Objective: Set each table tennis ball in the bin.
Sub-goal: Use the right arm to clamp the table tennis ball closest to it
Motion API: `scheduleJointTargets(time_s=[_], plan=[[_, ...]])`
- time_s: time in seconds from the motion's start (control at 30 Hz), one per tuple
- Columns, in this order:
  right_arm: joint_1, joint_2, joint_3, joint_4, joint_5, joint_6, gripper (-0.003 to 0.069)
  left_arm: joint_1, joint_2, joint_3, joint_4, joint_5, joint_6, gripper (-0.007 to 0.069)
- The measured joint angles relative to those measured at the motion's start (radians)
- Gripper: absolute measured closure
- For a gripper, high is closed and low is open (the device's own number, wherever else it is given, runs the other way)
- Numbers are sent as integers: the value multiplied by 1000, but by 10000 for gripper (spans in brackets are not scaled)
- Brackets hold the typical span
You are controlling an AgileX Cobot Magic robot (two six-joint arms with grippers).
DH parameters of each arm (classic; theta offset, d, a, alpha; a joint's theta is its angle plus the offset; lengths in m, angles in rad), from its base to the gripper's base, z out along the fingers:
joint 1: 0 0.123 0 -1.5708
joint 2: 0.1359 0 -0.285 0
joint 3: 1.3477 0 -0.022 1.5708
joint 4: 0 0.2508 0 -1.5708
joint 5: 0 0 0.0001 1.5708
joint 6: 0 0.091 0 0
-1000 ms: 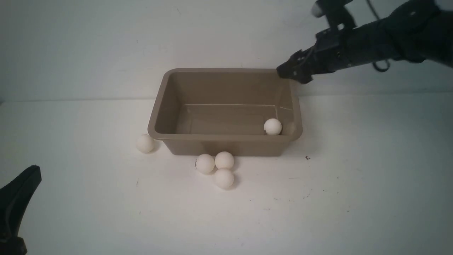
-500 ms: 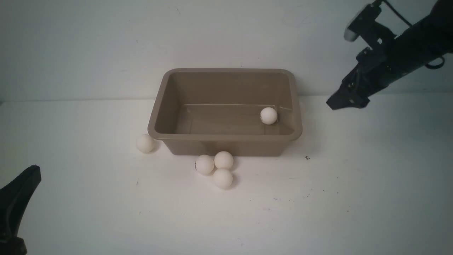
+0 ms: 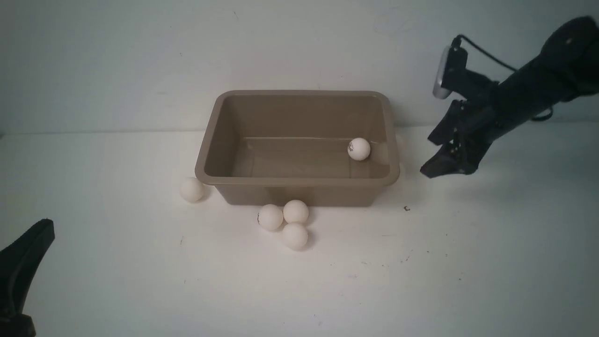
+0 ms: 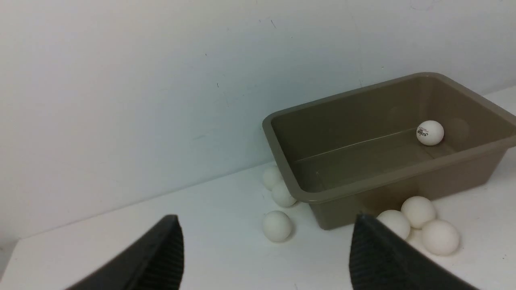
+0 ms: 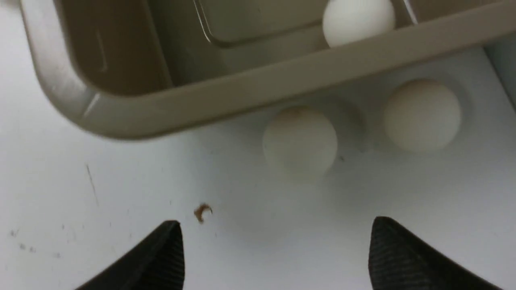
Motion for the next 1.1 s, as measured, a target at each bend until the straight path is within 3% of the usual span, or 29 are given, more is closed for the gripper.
scheduleJointTargets(time_s=[0.17,0.7,1.1], plan=[[0,51,0,122,-2,-132,102,0,0,0,0,0,14,125],[0,128,0,243,-57,-260,102,0,0,0,0,0,18,125],[0,147,0,299,-81,-280,115,0,0,0,-1,0,18,125]])
